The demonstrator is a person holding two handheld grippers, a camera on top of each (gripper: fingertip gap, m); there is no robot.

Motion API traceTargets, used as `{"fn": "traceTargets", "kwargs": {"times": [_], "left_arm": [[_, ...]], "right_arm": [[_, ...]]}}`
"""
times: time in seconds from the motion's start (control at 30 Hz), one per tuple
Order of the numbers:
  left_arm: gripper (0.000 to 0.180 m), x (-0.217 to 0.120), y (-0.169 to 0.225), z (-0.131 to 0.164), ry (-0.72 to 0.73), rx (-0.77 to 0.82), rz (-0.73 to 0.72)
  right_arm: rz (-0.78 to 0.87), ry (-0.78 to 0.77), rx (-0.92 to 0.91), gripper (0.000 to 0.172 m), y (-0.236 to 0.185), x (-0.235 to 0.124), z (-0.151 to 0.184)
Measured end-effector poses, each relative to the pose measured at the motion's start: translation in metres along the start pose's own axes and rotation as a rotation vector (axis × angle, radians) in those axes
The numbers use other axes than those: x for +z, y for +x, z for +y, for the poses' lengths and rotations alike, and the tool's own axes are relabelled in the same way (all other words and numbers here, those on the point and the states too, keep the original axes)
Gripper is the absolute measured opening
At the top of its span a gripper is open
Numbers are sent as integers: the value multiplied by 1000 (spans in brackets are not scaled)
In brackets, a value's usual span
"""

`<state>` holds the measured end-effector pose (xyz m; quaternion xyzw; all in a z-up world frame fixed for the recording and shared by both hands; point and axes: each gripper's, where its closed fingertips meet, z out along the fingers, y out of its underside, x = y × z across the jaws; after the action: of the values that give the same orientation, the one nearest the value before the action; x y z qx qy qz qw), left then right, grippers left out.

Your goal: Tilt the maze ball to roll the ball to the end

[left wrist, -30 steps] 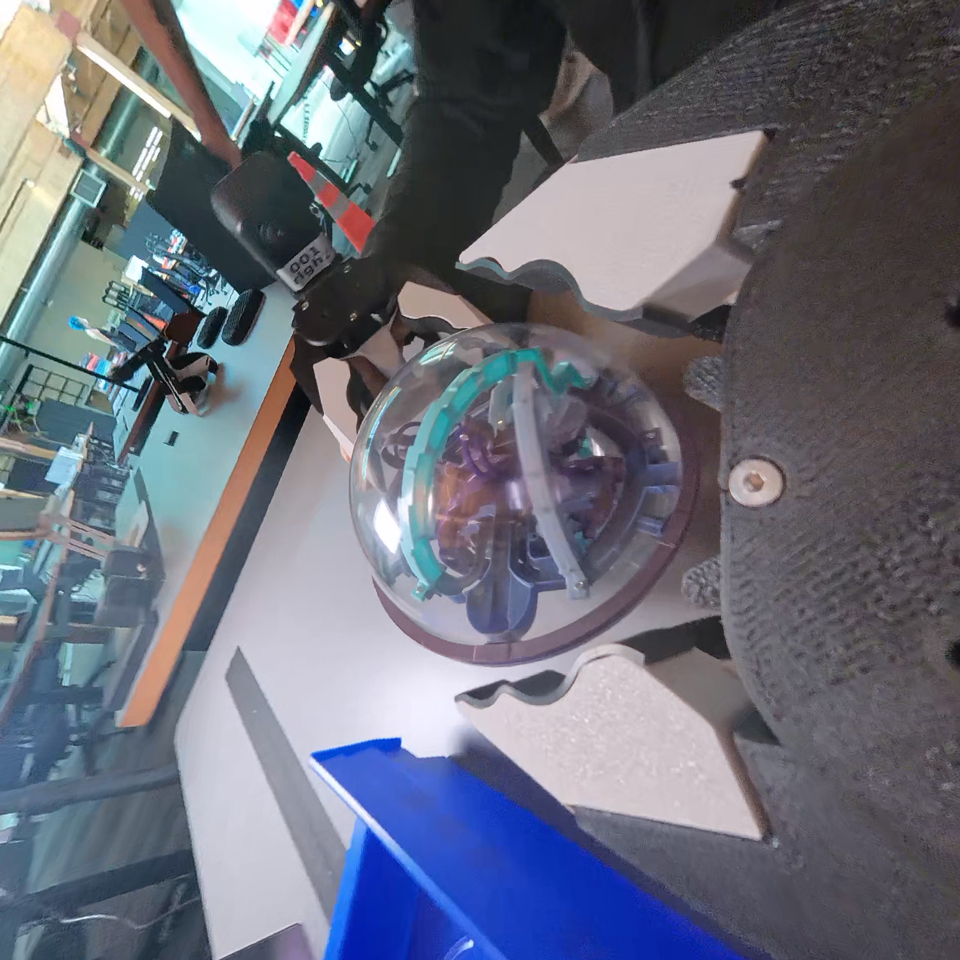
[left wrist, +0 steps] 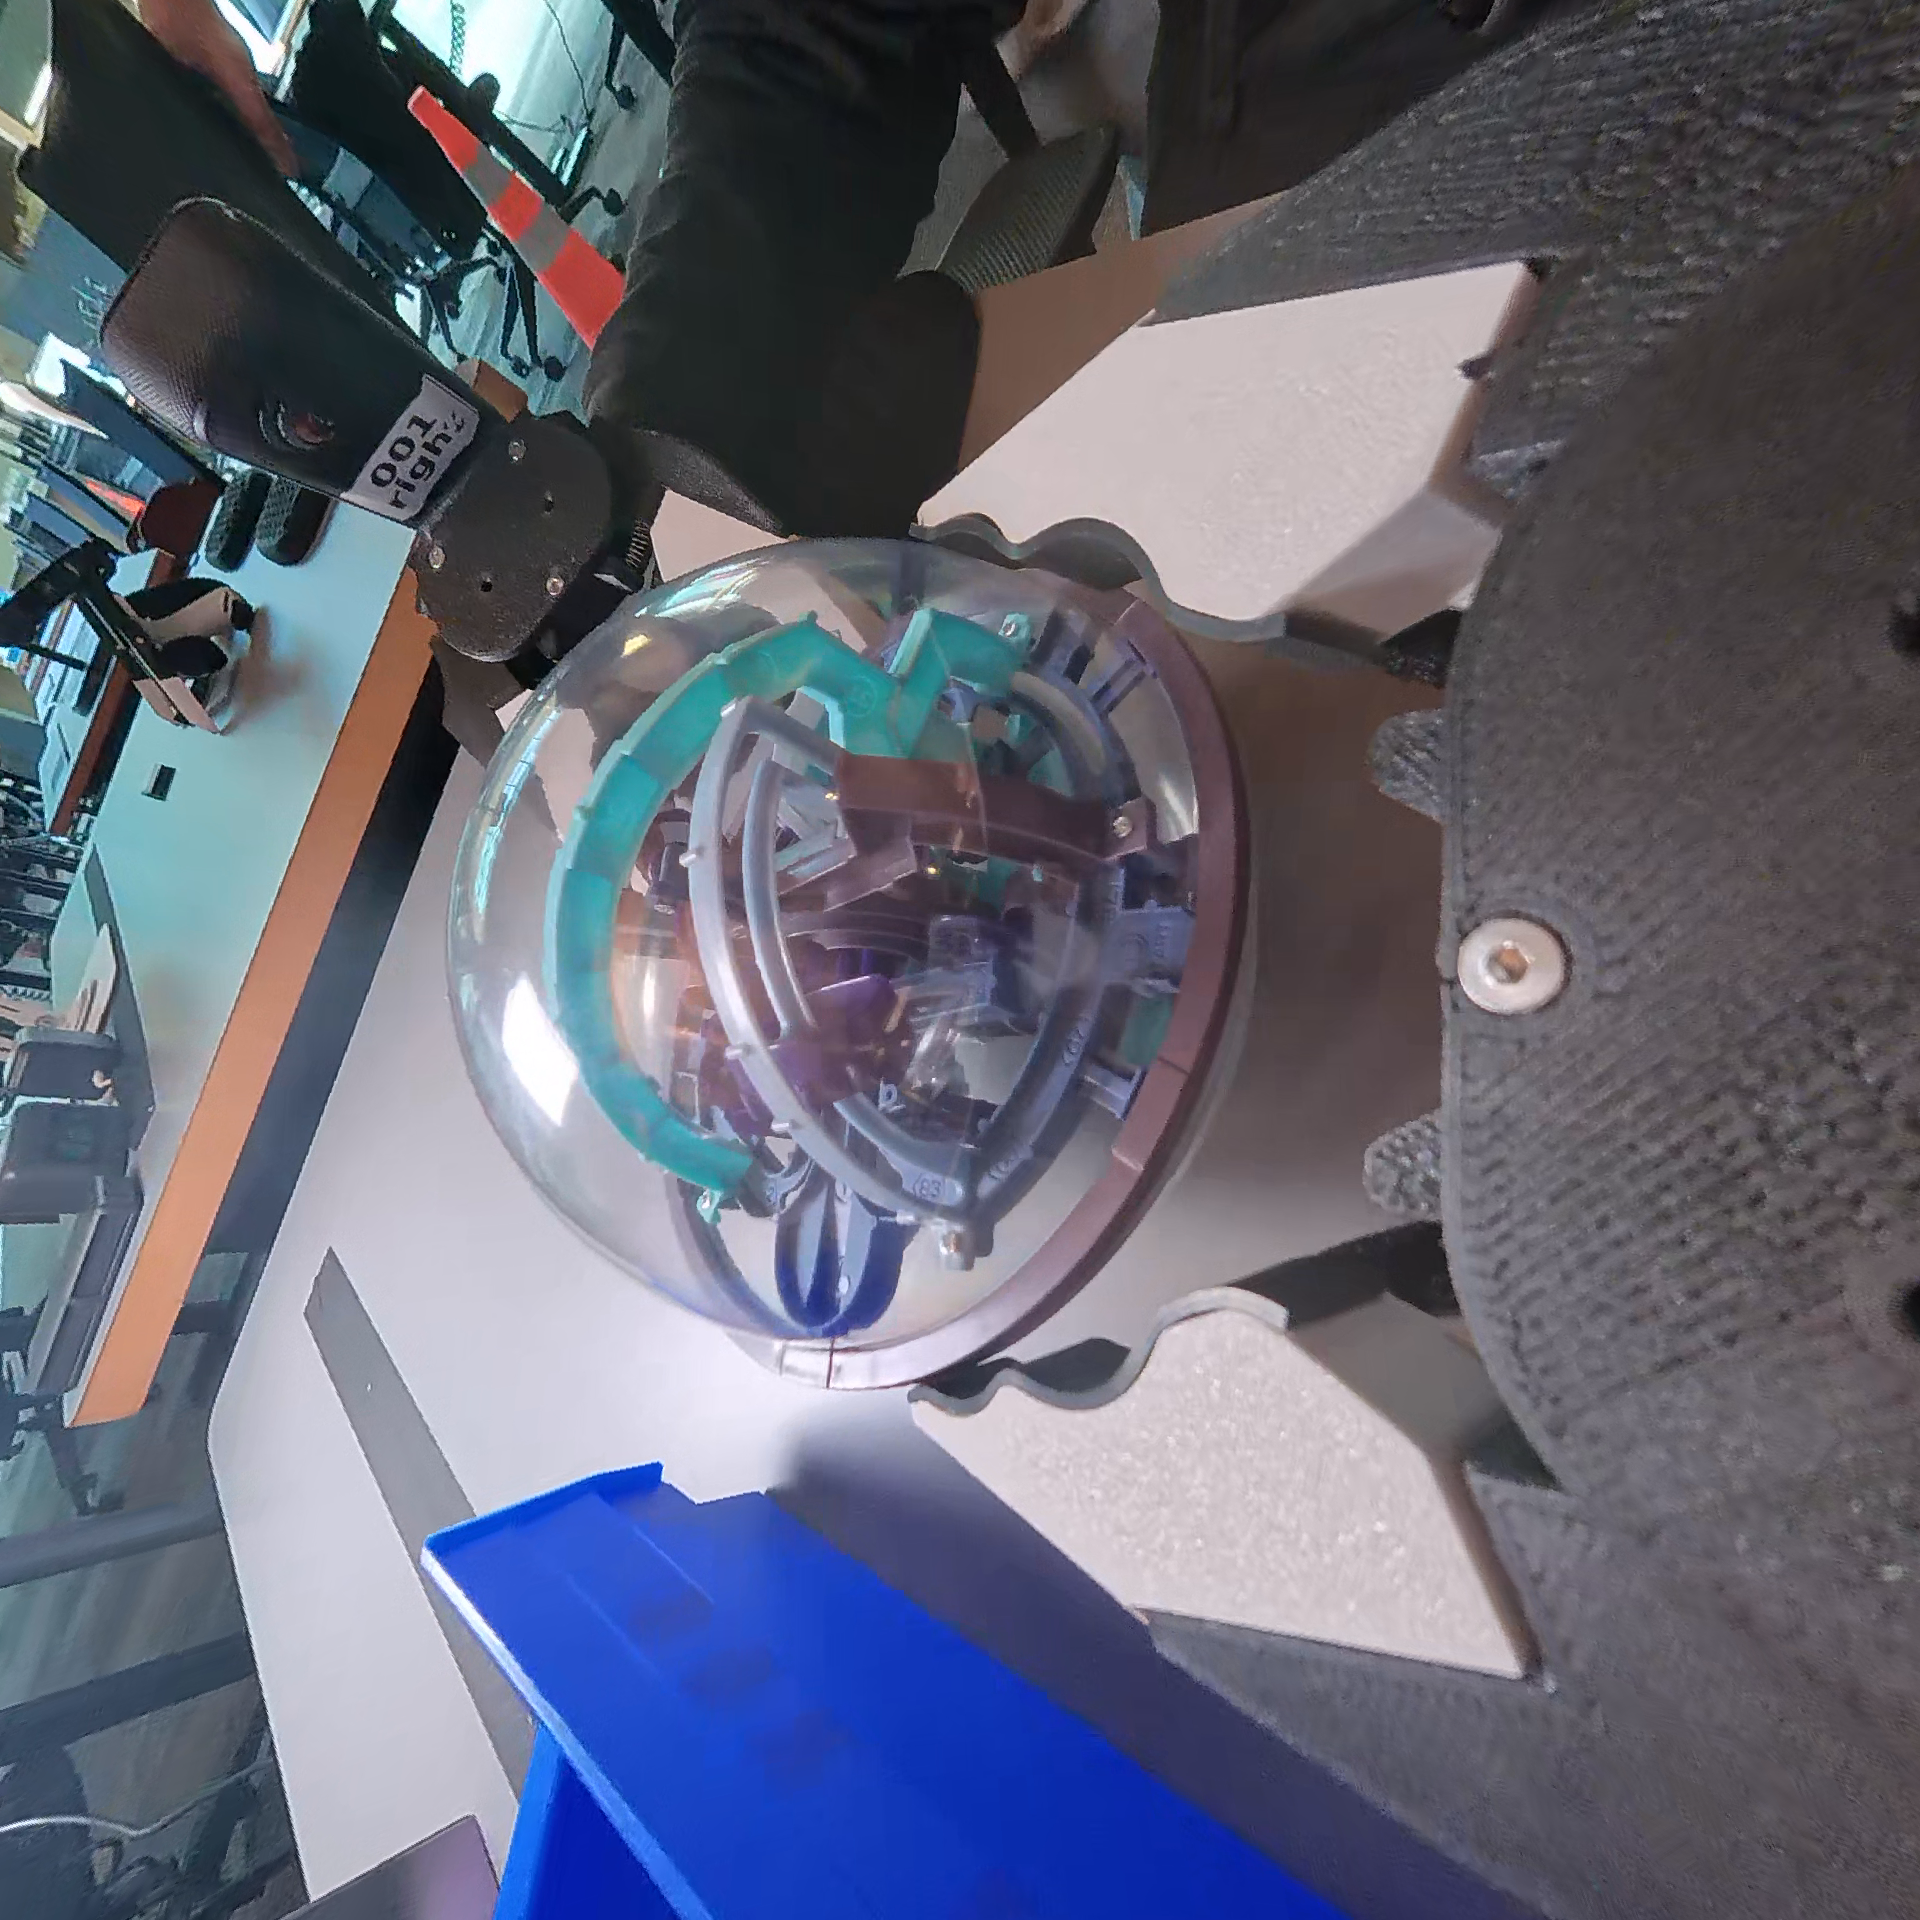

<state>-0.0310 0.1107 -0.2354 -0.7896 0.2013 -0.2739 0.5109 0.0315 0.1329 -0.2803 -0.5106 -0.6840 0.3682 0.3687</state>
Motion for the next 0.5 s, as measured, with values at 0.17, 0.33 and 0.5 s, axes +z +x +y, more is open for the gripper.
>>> {"fn": "traceTargets", "kwargs": {"times": [0.17,0.33,0.5], "left_arm": [[146,-1,1,-1,1,-4,0],[145,-2,0,-3,10,-43,13],[145,-4,0,-5,-3,-69,20]], "right_arm": [[3,-11,-9,100,-1,1,2],[-1,-27,-13,99,-3,3,4],[-17,-54,-26,98,-6,5,8]]}}
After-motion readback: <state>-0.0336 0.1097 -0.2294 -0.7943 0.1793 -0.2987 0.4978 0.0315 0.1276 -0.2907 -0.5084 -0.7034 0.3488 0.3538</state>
